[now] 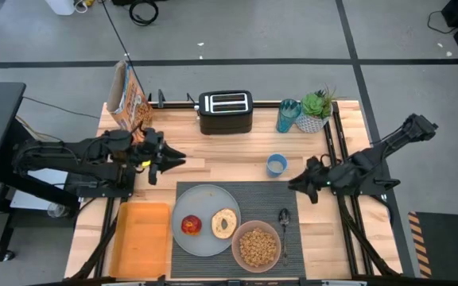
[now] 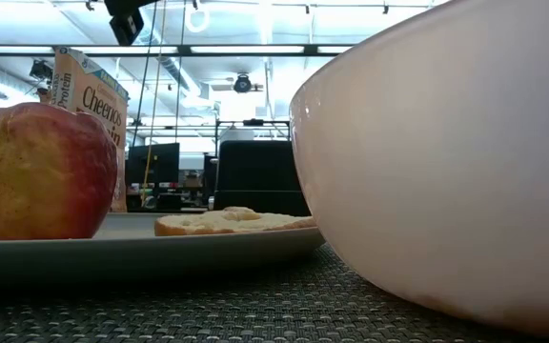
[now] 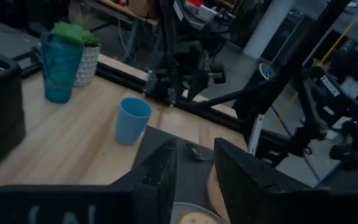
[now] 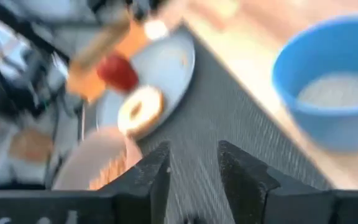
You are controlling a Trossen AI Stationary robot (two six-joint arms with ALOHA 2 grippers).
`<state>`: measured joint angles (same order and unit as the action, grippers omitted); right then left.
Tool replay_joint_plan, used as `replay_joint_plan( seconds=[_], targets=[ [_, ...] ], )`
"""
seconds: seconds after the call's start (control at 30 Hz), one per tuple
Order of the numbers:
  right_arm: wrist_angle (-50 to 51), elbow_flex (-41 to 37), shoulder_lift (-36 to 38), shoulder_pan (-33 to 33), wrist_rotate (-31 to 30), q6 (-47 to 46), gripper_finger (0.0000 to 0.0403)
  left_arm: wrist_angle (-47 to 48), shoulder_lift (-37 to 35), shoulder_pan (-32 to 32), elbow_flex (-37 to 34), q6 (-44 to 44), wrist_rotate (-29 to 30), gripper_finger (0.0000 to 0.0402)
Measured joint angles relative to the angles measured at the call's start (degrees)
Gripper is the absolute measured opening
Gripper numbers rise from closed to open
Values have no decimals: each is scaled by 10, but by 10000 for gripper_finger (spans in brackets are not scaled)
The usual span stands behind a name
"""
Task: Arrange a breakfast setting
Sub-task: Return to Home Position
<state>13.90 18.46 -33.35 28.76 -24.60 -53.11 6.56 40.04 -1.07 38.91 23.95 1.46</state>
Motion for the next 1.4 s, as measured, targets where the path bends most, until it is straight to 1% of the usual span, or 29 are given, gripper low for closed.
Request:
replay_joint_plan(
  seconds=[0.03,0.1,0.17,0.23,0.33,0.47,0.57,0.67,0.8,0.93,1.0,1.07,1.13,1.17,1.2,1.27,1.3,1.4],
  targets=[
    [-12,-9,15,-2,-13,4,132,-6,-4,0,-8,-4,5,111],
    [-35,-26,45,-7,-35,15,120,-51,-15,0,-45,0,15,104],
    [-64,-43,72,-10,-53,27,108,-120,-29,0,-102,22,16,97],
    [-89,-62,99,-11,-58,36,95,-188,-45,0,-165,45,18,89],
    [-100,-84,140,-12,-58,37,74,-256,-77,0,-242,78,40,75],
    [-100,-116,197,-12,-63,38,41,-306,-129,0,-317,108,82,56],
    [-101,-138,241,-12,-81,38,15,-321,-164,0,-350,134,95,43],
    [-102,-154,286,-12,-96,51,7,-320,-191,0,-373,162,106,33],
    [-115,-157,334,-13,-129,92,11,-290,-228,0,-384,176,154,19],
    [-136,-165,333,-26,-160,105,5,-281,-249,0,-384,161,189,13],
    [-166,-174,332,-32,-191,95,7,-282,-254,0,-384,159,193,13],
    [-197,-178,332,-36,-221,99,17,-274,-254,0,-384,139,193,14],
    [-199,-179,332,-39,-226,116,31,-265,-252,0,-384,99,192,17],
    [-190,-179,332,-39,-219,146,37,-264,-250,0,-384,83,191,18],
    [-177,-179,332,-39,-207,197,42,-262,-248,0,-384,70,191,19],
    [-184,-180,324,-38,-182,304,49,-261,-247,0,-384,53,191,19],
    [-187,-180,323,-38,-171,342,51,-261,-247,0,-384,51,191,19],
    [-184,-180,323,-38,-142,399,53,-261,-247,0,-384,54,191,20]
  ],
)
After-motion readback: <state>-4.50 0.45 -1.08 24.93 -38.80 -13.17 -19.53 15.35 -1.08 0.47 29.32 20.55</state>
